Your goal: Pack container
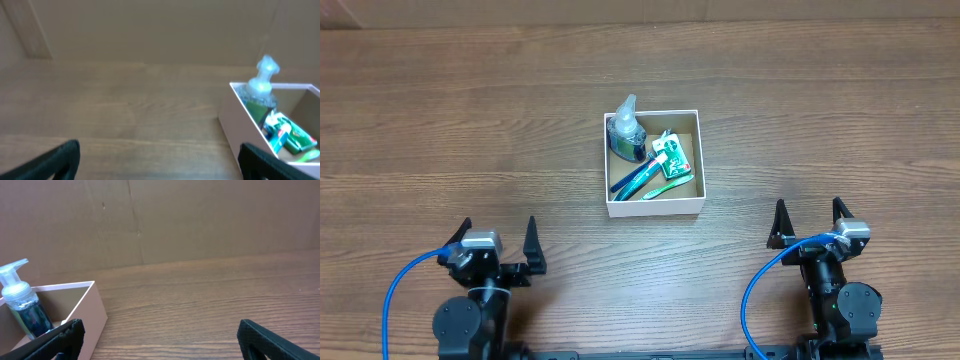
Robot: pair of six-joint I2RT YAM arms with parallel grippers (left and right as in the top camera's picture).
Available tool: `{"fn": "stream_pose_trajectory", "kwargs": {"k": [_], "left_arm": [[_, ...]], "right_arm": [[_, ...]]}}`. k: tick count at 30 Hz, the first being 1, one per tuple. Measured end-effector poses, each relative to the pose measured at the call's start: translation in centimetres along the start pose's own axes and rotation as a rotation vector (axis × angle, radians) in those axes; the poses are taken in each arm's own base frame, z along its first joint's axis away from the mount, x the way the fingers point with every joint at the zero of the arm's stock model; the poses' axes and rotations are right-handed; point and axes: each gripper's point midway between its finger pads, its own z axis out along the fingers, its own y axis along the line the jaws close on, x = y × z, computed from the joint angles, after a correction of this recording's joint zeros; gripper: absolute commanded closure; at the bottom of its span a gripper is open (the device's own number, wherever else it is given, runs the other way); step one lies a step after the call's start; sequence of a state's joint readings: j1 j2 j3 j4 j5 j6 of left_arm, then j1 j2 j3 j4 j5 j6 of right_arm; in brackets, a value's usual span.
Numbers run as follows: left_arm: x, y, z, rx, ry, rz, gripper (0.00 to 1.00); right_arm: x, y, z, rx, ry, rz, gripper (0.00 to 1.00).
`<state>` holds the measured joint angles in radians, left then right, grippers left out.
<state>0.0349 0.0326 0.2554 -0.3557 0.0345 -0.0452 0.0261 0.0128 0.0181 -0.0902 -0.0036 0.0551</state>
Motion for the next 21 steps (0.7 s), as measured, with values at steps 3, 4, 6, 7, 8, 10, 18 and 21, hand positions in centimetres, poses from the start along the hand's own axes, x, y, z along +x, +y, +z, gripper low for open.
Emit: {"fn": "stream_pose_trajectory", "kwargs": {"k": [3, 4, 6, 7, 8, 10, 18, 21], "left_arm": [[-1.2, -0.3, 0.9, 0.021, -0.134, 0.008, 0.00], [-1.6, -0.4, 1.0, 0.026, -0.172, 0.013, 0.00], [-2.1, -0.5, 1.2, 0.031, -0.227, 0.031, 0.00], [-2.3, -0.5, 1.2, 0.034, -0.254, 0.043, 0.00], [-2.3, -0.5, 1.3, 0.033, -0.270, 0.053, 0.00], [-1.7, -0.5, 1.5, 0.035, -0.275, 0.071, 0.00], [4.3, -0.3, 2.7, 0.033, -0.055, 0.102, 0.00], [4.2, -0.3, 2.7, 0.034, -0.058, 0.091, 0.00]], "right_arm": [[0.0, 0.0, 0.0, 0.000, 0.000, 0.000, 0.00], [0.0, 0.0, 0.0, 0.000, -0.001, 0.000, 0.00], [0.0, 0.0, 0.0, 0.000, -0.001, -0.001, 0.00], [0.0, 0.0, 0.0, 0.000, -0.001, 0.000, 0.00], [0.0, 0.0, 0.0, 0.000, 0.000, 0.000, 0.00], [0.0, 0.0, 0.0, -0.001, -0.001, 0.000, 0.00], [0.0, 0.0, 0.0, -0.001, -0.002, 0.000, 0.00], [0.0, 0.0, 0.0, 0.000, -0.001, 0.000, 0.00]]}}
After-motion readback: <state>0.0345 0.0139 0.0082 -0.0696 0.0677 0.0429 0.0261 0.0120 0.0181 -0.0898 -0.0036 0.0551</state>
